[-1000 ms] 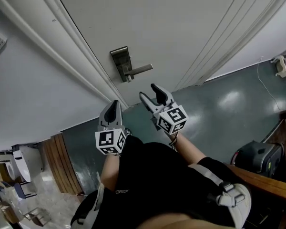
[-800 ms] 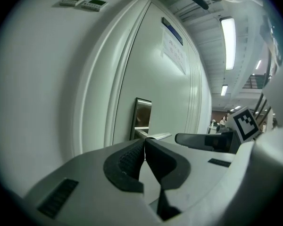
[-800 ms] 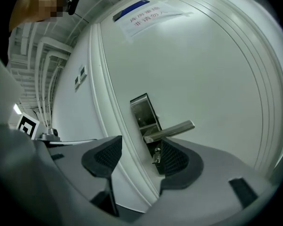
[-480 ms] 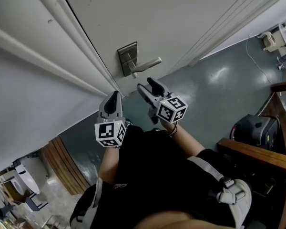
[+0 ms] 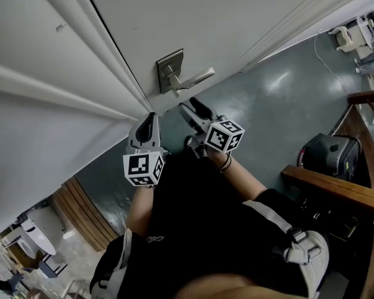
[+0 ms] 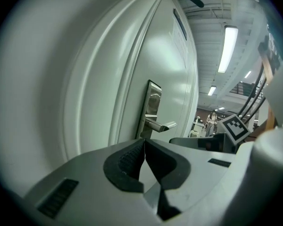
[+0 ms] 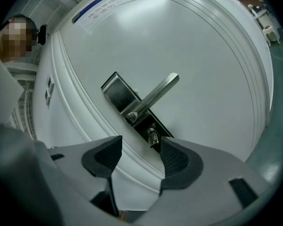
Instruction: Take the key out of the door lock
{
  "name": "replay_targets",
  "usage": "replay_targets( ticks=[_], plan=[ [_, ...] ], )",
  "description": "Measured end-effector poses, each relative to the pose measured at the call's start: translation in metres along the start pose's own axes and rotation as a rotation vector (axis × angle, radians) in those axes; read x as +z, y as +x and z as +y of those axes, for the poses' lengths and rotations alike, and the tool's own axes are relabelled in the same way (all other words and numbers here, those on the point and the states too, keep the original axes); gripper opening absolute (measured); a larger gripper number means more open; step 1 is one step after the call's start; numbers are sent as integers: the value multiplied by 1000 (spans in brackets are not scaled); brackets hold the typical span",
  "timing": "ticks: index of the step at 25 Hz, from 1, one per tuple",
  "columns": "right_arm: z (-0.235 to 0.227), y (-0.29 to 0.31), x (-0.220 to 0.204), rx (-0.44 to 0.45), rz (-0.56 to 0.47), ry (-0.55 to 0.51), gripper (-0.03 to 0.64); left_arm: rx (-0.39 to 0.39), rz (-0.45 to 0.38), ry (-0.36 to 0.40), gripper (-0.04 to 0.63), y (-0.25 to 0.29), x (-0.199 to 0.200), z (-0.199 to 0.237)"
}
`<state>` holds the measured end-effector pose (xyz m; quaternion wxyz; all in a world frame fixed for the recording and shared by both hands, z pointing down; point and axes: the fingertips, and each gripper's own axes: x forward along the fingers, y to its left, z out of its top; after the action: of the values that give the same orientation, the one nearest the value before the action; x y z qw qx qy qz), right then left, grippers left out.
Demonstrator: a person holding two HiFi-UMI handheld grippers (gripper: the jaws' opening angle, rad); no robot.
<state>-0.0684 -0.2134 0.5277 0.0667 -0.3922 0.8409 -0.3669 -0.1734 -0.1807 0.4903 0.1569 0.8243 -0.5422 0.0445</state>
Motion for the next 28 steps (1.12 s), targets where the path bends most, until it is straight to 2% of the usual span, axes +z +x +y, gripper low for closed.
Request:
replay_targets(
  ticks=[4, 7, 14, 19, 22, 26, 28],
  plan=[
    [-5, 19, -4, 64, 11, 95, 253, 38, 15, -31, 25, 7, -8, 12],
    [-19, 25, -5, 74, 9, 196, 253, 62, 23, -50, 25, 14, -13, 14],
    [-30, 46, 0, 153, -15, 414, 236, 125, 27, -55, 25, 20, -18, 24],
    [-37, 61, 1, 157, -21, 508, 204, 161, 29, -45, 25, 23, -17, 33],
    [-39, 66, 1, 160, -45, 606, 173, 160, 30, -44, 25, 25, -16, 32],
    [-39, 71, 0, 168, -58, 686, 100, 167, 29, -49, 25, 24, -15, 32],
    [-40, 74, -1, 165, -60, 712, 84, 174, 28, -51, 25, 24, -15, 34]
  ],
)
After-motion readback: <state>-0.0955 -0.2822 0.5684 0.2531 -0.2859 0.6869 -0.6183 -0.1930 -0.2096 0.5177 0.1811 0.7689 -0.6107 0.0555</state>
